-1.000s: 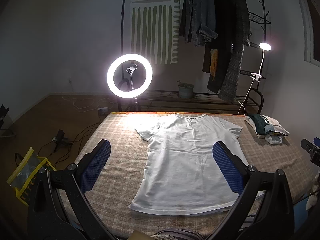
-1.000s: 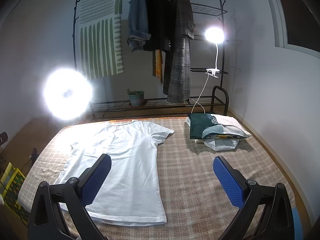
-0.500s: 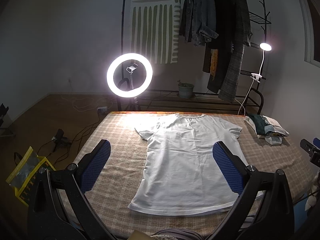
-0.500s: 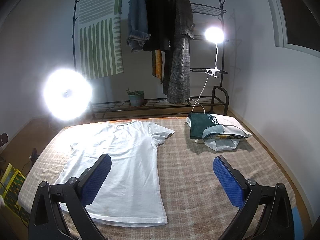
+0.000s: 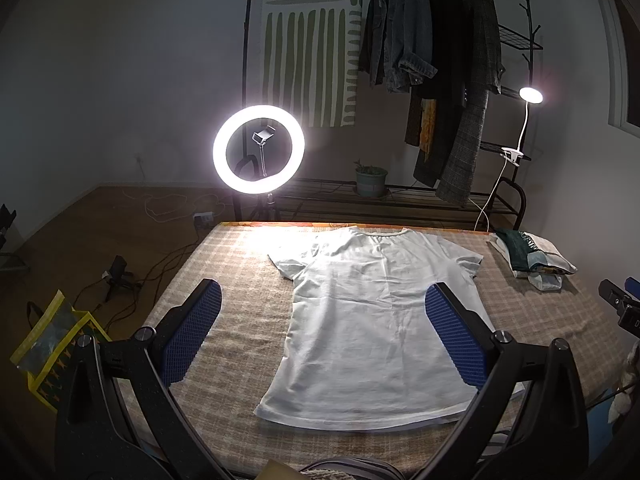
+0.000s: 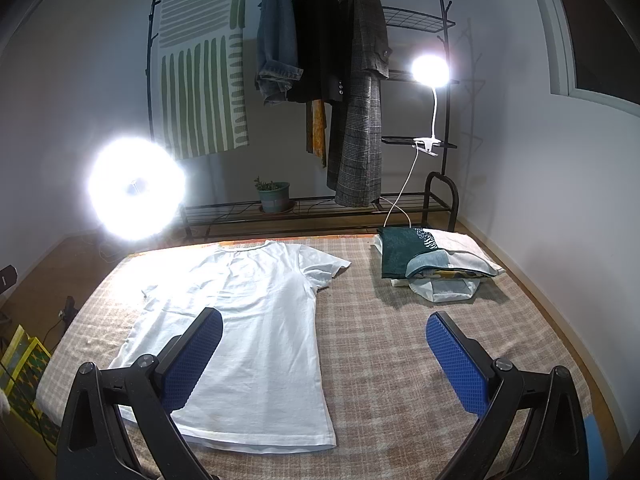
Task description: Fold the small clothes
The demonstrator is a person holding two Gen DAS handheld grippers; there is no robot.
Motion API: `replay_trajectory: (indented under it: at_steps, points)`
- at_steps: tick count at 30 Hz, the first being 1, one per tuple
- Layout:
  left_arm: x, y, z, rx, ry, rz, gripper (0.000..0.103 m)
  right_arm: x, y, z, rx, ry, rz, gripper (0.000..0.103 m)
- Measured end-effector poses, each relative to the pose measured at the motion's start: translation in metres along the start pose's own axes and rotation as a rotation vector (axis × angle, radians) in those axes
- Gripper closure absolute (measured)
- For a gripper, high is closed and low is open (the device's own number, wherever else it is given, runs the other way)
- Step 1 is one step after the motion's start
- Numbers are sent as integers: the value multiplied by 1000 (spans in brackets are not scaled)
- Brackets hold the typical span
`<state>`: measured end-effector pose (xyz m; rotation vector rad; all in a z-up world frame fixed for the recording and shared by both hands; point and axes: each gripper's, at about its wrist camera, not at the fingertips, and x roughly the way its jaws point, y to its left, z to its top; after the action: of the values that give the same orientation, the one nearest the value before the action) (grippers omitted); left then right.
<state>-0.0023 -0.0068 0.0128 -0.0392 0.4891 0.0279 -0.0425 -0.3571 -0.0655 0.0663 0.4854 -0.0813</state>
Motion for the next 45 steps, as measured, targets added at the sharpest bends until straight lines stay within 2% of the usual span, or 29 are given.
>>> replay_trajectory:
  at_steps: [32,40,45]
  points:
    - [5,0,-5,-4,6,4,0,10,19,7,-22,-2,28,0]
    - [22,15,-14,-20,32,20,0,25,28,19,-64,-10,41,0]
    - [38,37,-24,-38,64,30,0,42,44,39,-125,-21,57,0]
